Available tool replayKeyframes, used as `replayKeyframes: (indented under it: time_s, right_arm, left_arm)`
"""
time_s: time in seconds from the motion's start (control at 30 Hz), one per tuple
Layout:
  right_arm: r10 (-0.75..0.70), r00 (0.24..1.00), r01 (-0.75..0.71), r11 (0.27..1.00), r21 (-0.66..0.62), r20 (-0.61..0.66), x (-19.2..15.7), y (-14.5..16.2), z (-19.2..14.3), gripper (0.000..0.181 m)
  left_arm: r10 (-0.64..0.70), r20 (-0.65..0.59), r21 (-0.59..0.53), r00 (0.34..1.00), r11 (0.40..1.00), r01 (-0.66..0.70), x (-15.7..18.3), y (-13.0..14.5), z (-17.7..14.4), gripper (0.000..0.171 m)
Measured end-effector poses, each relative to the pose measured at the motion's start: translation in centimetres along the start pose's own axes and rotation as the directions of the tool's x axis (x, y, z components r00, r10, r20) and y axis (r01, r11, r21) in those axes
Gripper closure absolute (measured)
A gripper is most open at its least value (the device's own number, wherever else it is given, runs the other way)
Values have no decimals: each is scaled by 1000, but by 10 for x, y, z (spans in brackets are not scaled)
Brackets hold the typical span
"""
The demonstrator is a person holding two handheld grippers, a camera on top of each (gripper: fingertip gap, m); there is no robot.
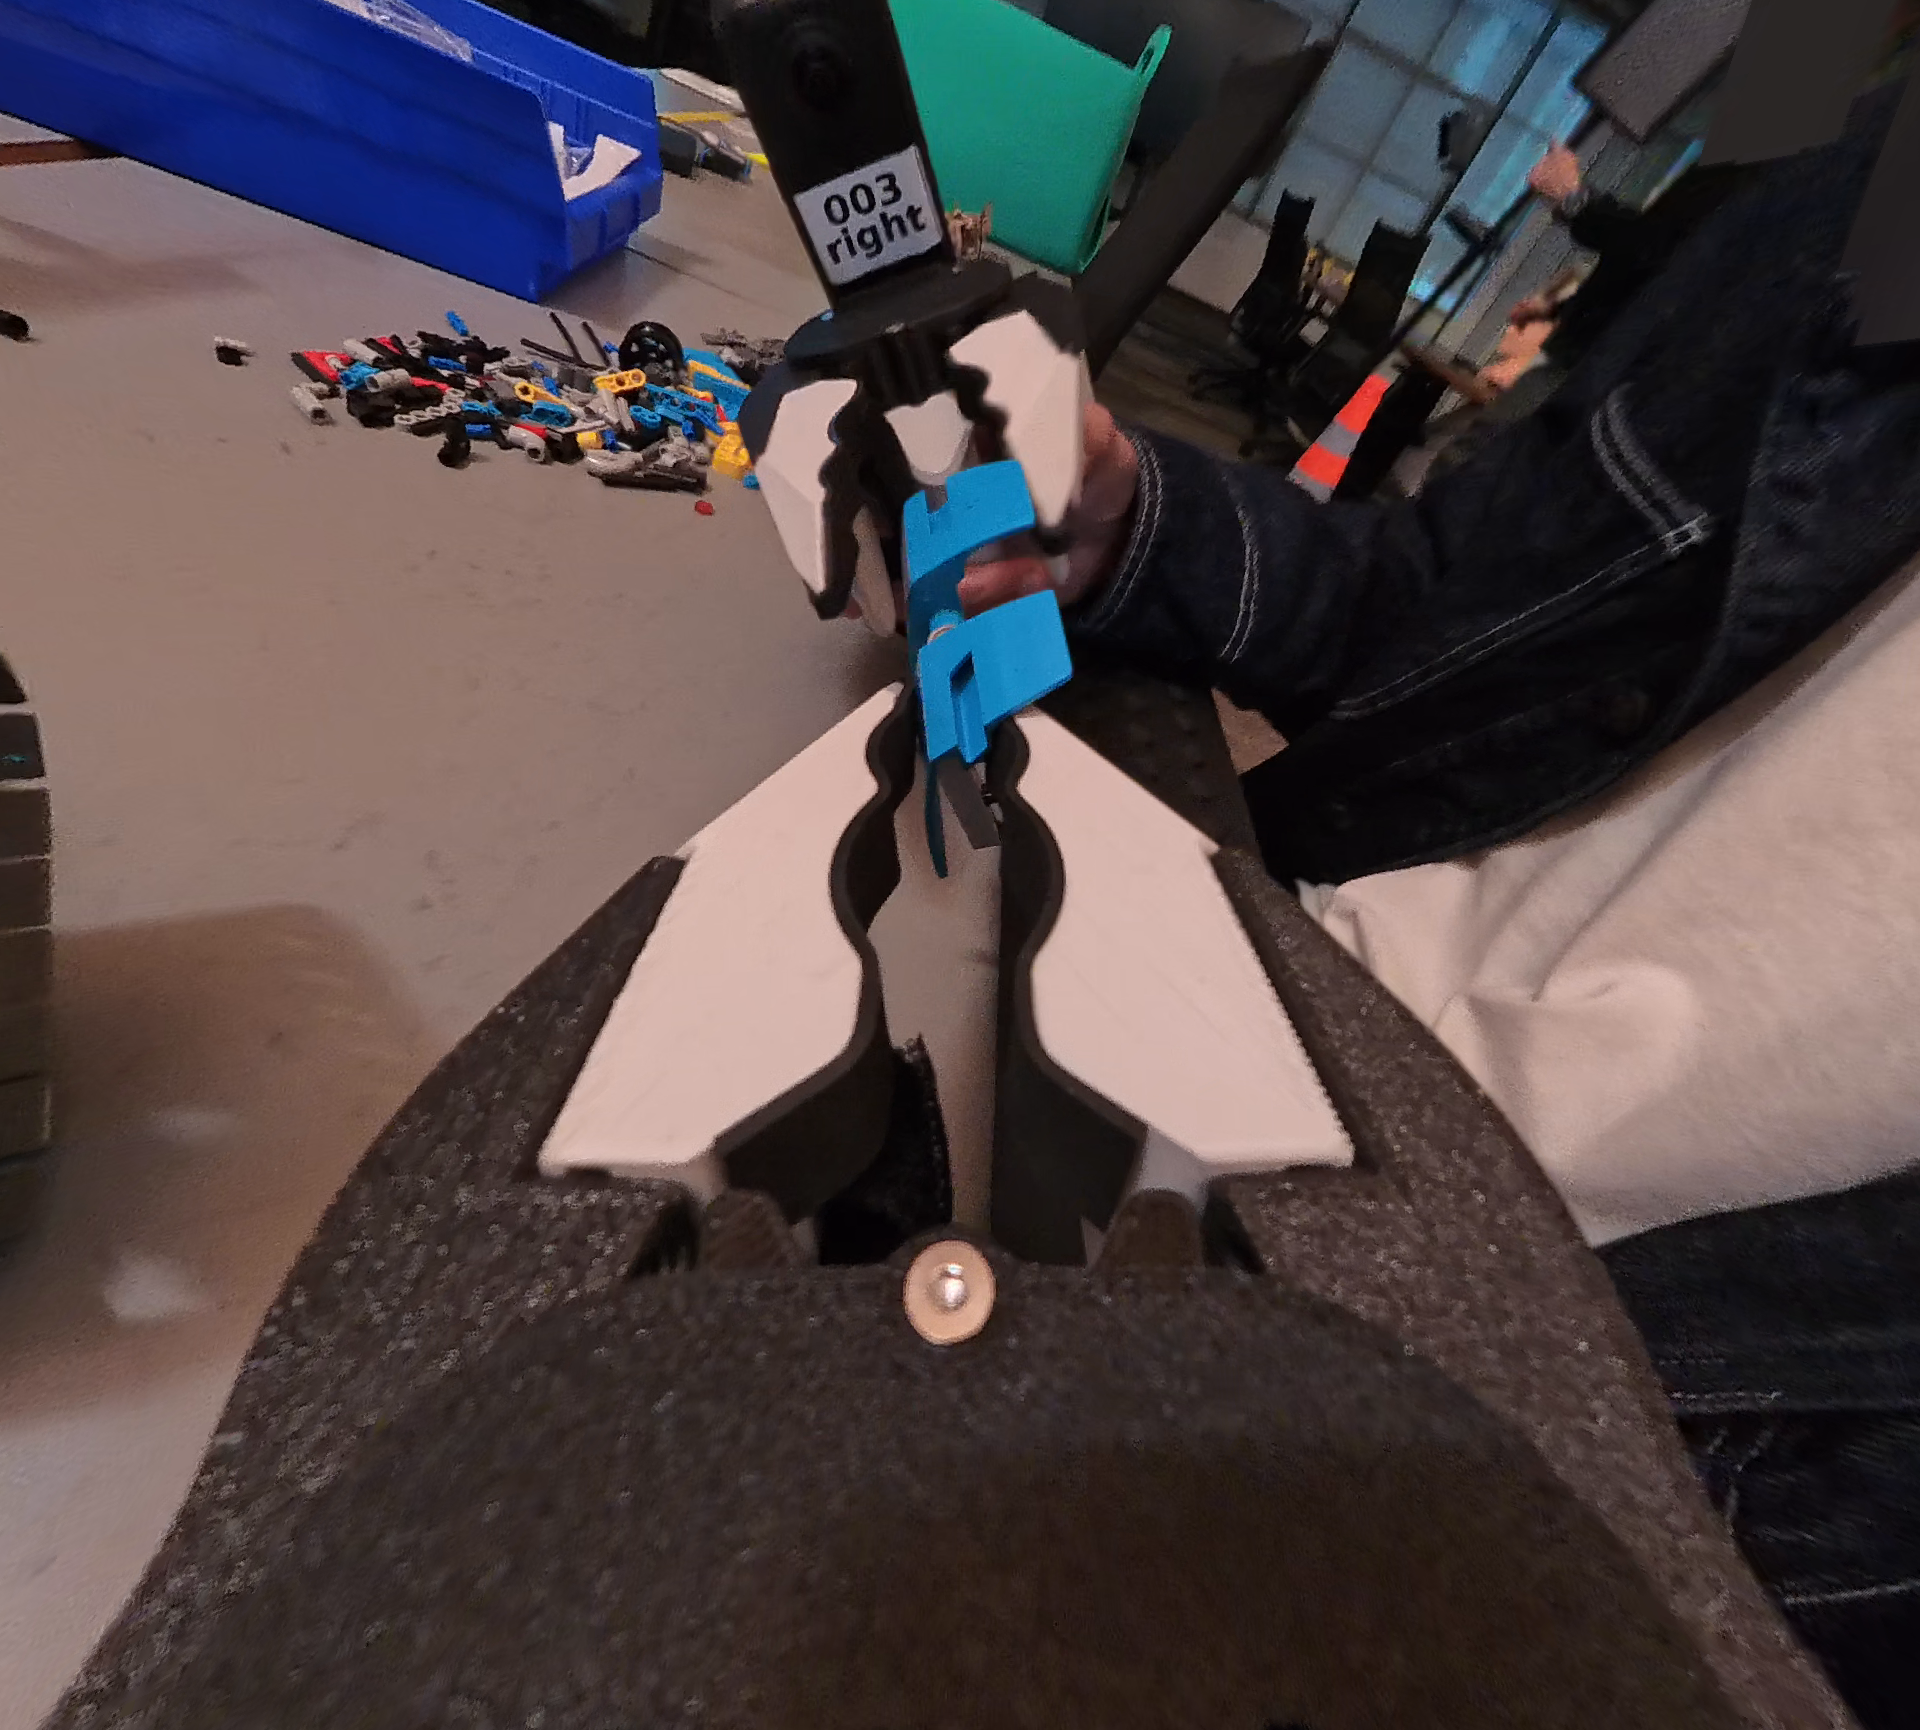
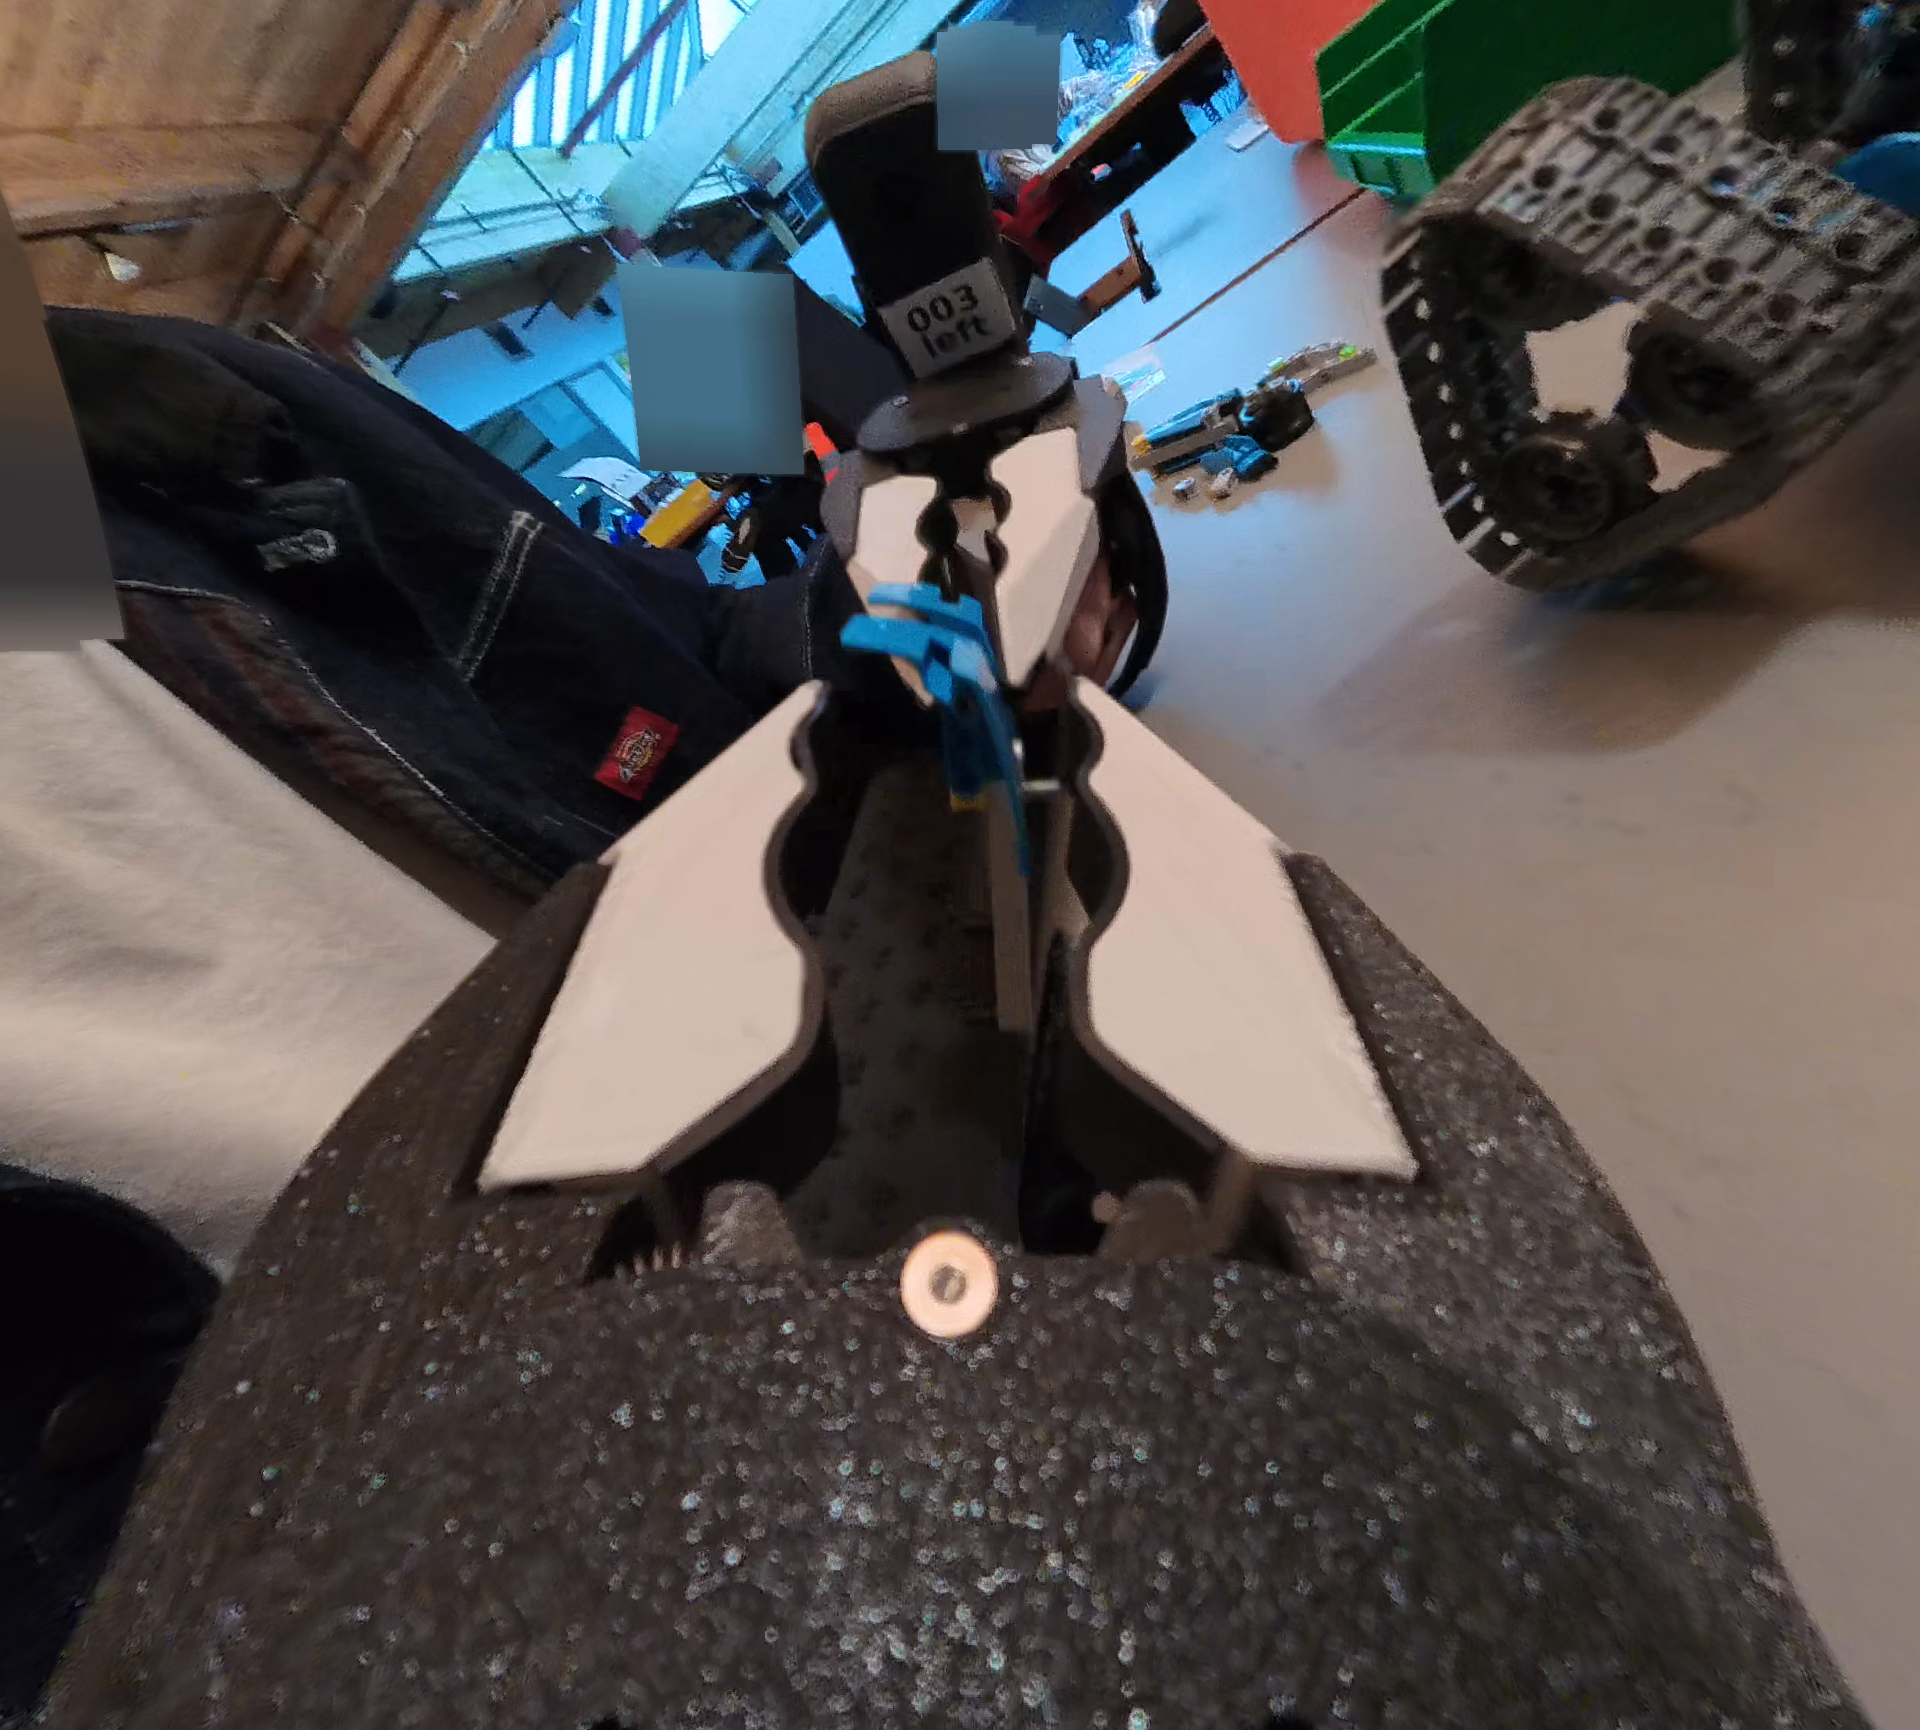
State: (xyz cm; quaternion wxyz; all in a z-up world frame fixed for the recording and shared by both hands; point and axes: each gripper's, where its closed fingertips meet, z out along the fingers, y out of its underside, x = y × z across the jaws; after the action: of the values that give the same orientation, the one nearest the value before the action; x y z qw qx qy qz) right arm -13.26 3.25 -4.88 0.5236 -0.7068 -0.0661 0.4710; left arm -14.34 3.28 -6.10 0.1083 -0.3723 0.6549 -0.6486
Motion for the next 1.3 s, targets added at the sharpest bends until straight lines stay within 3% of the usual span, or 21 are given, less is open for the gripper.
replayKeyframes:
  time_s: [0.1, 0.27, 0.37, 0.67, 0.73, 0.8, 0.87, 0.97, 1.07, 1.2, 1.27, 1.3]
  right_arm:
    - [-65, 995, 62, 997, -48, -72, 6, 7, 10, 169]
    - [-49, 996, 45, 998, -54, -73, 7, 8, 12, 170]
    - [-48, 996, 49, 999, 7, -74, 3, -3, 11, 171]
    - [-50, 998, 50, 999, -3, -26, -1, 0, 8, 172]
    - [-25, 999, 27, 998, 51, -27, 2, -9, -7, 173]
    - [-10, 997, 28, 966, 255, -72, 9, -42, -58, 173]
    - [-7, 991, 48, 947, 317, -131, 17, -50, -86, 174]
    - [-32, 997, 45, 981, 191, -72, 11, -37, -36, 172]
    - [90, 996, -76, 935, 347, -24, 20, -53, -68, 173]
    - [225, 956, -282, 883, 374, 189, 13, -52, -55, 172]
    - [227, 943, -311, 866, 392, 245, 8, -56, -50, 172]
    - [224, 939, -314, 867, 386, 260, 6, -55, -45, 172]
  left_arm:
    - [13, 15, 8, 1000, 1000, -13, -1, -2, 0, 161]
    - [54, 50, -6, 997, 999, -53, -3, -1, 2, 160]
    - [71, 78, 53, 994, 996, -76, -3, -12, -2, 160]
    - [41, 29, 67, 999, 997, -43, 2, -12, -4, 162]
    - [20, 68, 100, 997, 995, -27, -8, -16, -14, 171]
    - [-58, 96, 279, 994, 960, 29, -23, -40, -50, 171]
    - [-59, 131, 307, 990, 952, 16, -32, -43, -63, 171]
    - [-36, 45, 216, 998, 976, 25, -18, -38, -27, 171]
    - [-80, 63, 222, 995, 973, 64, -23, -32, -32, 171]
    - [-16, 84, 149, 996, 989, 3, -17, -25, -13, 171]
    - [-16, 106, 142, 994, 990, 0, -17, -26, -4, 142]
    - [-29, 108, 152, 994, 988, 12, -17, -28, -2, 141]
